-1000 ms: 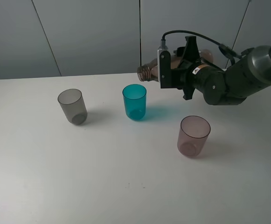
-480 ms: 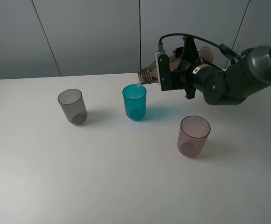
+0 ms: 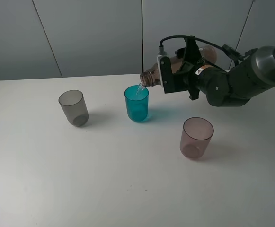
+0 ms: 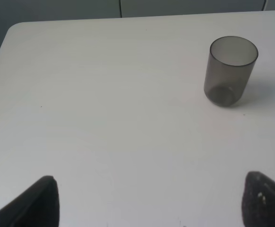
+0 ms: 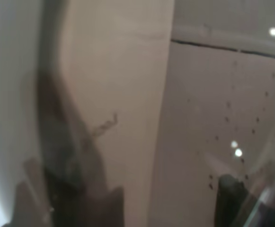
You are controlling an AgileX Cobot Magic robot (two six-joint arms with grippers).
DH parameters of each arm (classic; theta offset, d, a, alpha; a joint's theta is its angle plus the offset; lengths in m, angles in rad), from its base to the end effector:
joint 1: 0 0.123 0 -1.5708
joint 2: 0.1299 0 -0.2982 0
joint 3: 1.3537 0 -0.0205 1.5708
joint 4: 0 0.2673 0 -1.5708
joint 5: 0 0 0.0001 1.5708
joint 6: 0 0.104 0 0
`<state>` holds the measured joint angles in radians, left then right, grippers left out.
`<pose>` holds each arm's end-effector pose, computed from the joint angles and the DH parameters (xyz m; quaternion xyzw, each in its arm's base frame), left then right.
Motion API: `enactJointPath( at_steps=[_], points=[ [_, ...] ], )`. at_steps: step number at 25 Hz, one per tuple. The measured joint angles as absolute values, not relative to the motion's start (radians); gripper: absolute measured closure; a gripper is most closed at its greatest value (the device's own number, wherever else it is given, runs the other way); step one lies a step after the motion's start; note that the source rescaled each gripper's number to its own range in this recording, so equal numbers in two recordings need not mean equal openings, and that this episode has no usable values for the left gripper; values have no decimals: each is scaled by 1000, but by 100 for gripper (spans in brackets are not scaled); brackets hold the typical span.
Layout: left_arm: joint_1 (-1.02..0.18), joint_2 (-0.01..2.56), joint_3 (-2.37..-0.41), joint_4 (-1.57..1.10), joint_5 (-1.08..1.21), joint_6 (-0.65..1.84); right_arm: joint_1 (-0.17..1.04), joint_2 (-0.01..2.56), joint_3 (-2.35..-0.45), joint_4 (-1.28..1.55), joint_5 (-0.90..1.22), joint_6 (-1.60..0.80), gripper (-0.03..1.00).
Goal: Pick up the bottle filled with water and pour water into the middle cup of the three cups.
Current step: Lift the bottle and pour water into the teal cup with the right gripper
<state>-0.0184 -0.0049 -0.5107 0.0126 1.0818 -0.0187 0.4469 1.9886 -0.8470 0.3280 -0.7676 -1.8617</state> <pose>0.0050 0.0011 0.2806 -0.0005 0.8546 -0.0033 0.5192 0.3721 0.1525 0.1238 -0.6571 0.4678 -0.3995 0.4357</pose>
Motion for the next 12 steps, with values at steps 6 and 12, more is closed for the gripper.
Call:
enactJointPath(
  at_steps=[6, 12],
  points=[
    [-18, -5, -511, 13, 1082, -19, 447, 1989, -863, 328, -771, -1877, 97],
    [-18, -5, -511, 13, 1082, -19, 447, 1989, -863, 326, -773, -1896, 97]
  ],
)
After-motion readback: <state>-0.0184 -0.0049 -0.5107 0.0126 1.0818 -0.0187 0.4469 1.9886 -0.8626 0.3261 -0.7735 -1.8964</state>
